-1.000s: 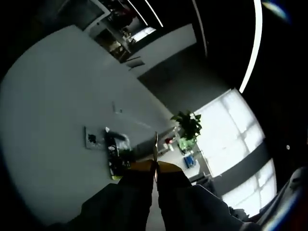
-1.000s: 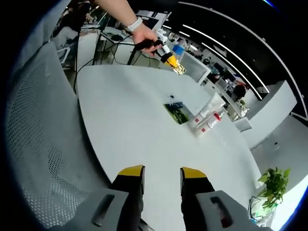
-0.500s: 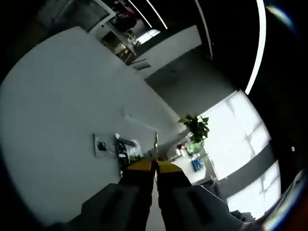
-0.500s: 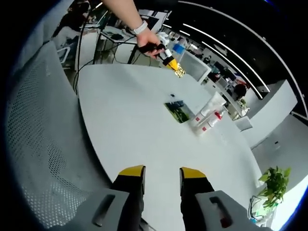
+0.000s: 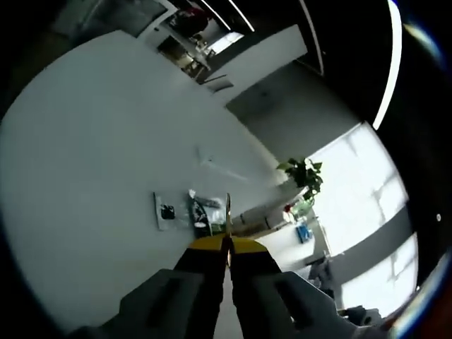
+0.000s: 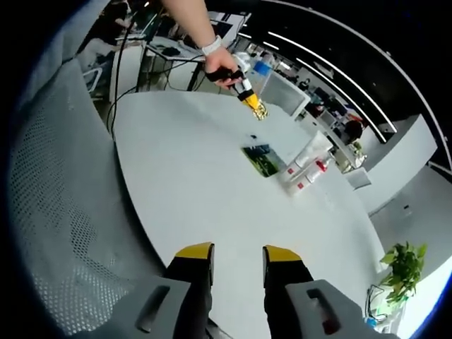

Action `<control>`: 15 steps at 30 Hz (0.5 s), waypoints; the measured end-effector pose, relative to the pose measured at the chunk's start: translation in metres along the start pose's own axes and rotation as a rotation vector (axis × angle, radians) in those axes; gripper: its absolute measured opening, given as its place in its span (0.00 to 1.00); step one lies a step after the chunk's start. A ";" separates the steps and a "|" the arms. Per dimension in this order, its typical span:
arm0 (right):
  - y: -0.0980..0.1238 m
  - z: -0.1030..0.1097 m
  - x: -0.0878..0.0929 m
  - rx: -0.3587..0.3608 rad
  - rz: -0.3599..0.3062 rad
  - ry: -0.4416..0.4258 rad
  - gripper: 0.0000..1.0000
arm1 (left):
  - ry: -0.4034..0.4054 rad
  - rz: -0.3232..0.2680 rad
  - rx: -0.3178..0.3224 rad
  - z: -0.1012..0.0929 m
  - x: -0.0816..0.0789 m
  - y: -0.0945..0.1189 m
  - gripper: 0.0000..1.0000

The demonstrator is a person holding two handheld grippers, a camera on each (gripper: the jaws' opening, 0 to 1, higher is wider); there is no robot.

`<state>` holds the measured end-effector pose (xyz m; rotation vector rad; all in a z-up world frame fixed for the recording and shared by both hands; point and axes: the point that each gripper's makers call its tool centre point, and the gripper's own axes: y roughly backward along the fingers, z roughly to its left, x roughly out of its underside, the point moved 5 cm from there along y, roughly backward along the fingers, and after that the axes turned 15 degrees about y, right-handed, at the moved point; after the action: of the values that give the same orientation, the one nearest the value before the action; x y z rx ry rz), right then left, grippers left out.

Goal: Arrange the skincare products in the storage area until every visible bottle or jar stands upright without overlapping.

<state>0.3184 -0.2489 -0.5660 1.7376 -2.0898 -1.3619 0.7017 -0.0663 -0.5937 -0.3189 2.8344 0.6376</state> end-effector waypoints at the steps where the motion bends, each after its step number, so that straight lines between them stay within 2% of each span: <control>1: 0.000 0.001 0.001 -0.003 0.004 0.001 0.22 | 0.000 0.011 -0.009 0.002 0.001 -0.002 0.00; 15: -0.002 0.003 0.003 -0.021 0.023 0.004 0.21 | 0.055 0.090 -0.078 0.027 0.004 -0.025 0.00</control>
<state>0.3171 -0.2497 -0.5706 1.7018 -2.0788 -1.3682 0.7083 -0.0775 -0.6286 -0.2266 2.8949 0.7705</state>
